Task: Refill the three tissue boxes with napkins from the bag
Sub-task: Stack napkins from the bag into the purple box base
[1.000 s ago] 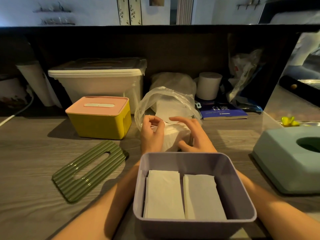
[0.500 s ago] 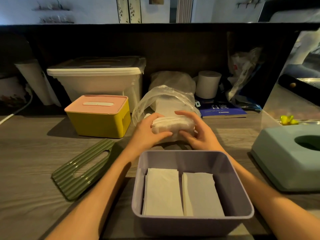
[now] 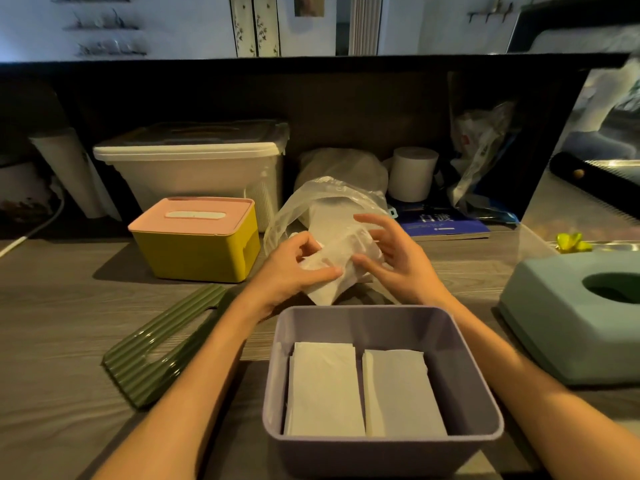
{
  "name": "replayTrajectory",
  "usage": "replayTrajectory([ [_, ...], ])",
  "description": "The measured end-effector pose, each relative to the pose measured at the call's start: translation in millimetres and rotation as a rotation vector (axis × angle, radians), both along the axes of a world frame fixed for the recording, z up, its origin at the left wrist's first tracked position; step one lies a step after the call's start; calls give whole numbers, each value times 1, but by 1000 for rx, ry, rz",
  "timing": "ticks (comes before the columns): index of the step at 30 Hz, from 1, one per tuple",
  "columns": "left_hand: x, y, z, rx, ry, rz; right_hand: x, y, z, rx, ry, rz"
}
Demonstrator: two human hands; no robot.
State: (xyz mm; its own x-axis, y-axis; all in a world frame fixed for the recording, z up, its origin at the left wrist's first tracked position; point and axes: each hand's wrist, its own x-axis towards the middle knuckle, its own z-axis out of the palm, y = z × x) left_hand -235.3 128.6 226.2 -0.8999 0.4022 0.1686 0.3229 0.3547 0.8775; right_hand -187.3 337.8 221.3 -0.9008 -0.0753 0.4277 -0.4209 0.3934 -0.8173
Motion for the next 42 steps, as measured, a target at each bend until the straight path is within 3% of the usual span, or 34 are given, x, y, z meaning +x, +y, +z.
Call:
replayTrajectory([
  [4, 10, -2, 7, 291, -379, -157, -7, -7, 22, -21, 25, 38],
  [7, 15, 1, 8, 517, -509, -162, -17, -14, 40, 2, 40, 47],
  [9, 16, 2, 10, 600, -566, -184, -25, -19, 44, 121, 106, 4],
  [12, 15, 2, 7, 619, -535, -175, -32, -22, 38, 192, 147, -42],
  [23, 13, 9, 4, 452, -494, -215, -25, -18, 25, 88, 106, -157],
  [31, 5, -1, 1, 213, -246, -115, -12, -2, 25, 241, -22, 60],
  [36, -2, -7, -8, 136, -25, 33, -11, 2, -4, 173, -170, -15],
  [42, 6, 9, -16, 197, 52, 127, -11, -9, -24, -57, -204, -17],
])
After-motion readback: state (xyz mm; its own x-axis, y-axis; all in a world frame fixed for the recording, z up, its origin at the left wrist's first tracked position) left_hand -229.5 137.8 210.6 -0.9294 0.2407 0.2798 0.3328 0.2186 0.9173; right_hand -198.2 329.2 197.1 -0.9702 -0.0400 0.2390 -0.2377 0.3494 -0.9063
